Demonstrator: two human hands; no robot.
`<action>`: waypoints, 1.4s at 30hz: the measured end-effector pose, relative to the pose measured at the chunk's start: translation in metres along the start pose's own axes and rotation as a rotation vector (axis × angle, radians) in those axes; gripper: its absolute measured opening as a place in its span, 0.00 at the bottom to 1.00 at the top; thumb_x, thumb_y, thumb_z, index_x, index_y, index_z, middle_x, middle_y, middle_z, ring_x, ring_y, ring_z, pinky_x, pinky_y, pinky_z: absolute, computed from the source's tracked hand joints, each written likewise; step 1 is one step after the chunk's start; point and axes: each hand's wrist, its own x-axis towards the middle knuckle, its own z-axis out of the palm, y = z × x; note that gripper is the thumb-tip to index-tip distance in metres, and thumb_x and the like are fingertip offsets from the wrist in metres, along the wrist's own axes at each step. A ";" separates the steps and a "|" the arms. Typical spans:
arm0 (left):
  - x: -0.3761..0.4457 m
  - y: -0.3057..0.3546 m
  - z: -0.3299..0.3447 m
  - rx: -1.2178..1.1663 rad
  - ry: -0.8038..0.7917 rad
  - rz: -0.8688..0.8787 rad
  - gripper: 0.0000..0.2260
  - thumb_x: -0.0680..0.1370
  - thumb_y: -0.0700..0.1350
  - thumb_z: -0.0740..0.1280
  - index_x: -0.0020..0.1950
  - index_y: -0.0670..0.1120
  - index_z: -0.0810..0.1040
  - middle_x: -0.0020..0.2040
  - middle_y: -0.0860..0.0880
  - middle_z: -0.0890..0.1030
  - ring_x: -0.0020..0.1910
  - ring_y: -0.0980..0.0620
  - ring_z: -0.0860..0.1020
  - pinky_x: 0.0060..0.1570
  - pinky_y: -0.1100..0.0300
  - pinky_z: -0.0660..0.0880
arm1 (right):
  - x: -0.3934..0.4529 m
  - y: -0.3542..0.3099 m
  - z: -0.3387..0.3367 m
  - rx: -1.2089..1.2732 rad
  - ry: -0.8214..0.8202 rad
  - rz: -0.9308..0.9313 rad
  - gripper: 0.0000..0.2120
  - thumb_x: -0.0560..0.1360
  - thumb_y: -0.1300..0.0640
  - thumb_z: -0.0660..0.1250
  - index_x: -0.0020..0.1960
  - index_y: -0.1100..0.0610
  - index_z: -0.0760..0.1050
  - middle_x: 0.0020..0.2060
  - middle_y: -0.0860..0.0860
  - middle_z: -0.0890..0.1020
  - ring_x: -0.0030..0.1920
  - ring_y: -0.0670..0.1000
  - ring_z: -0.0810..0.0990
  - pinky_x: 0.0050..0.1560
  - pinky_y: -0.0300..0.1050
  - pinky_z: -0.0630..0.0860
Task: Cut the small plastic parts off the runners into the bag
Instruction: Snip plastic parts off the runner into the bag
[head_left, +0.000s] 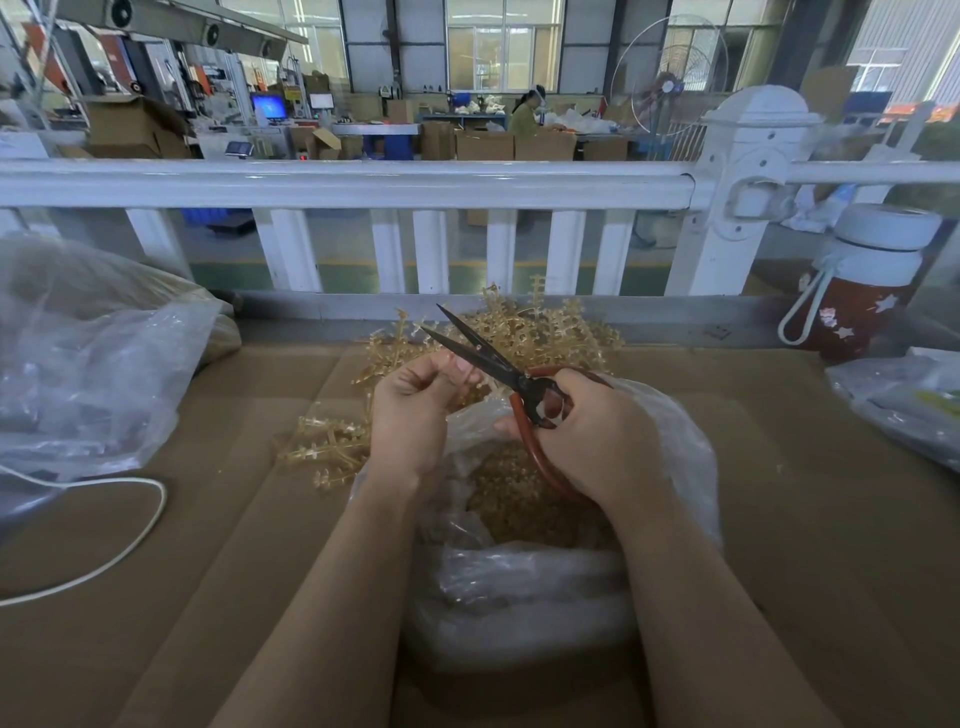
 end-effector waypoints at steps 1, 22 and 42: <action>0.000 0.000 0.000 0.007 0.000 0.000 0.13 0.79 0.37 0.67 0.38 0.48 0.85 0.35 0.52 0.82 0.35 0.60 0.77 0.39 0.68 0.74 | 0.000 -0.001 0.000 -0.010 0.012 -0.002 0.27 0.65 0.22 0.67 0.50 0.43 0.78 0.35 0.36 0.77 0.37 0.33 0.70 0.33 0.30 0.62; 0.001 -0.002 -0.003 0.052 -0.020 -0.003 0.11 0.78 0.43 0.70 0.37 0.51 0.85 0.36 0.53 0.82 0.37 0.59 0.77 0.42 0.66 0.74 | -0.004 -0.003 -0.003 -0.019 0.071 -0.061 0.27 0.67 0.22 0.63 0.51 0.42 0.80 0.35 0.37 0.77 0.34 0.32 0.70 0.31 0.26 0.62; -0.010 0.011 0.012 0.001 -0.121 -0.088 0.02 0.77 0.36 0.70 0.45 0.39 0.81 0.33 0.53 0.83 0.31 0.61 0.79 0.31 0.70 0.74 | 0.005 0.002 0.004 0.546 -0.032 0.043 0.08 0.76 0.53 0.75 0.40 0.44 0.79 0.36 0.35 0.83 0.38 0.37 0.81 0.34 0.27 0.73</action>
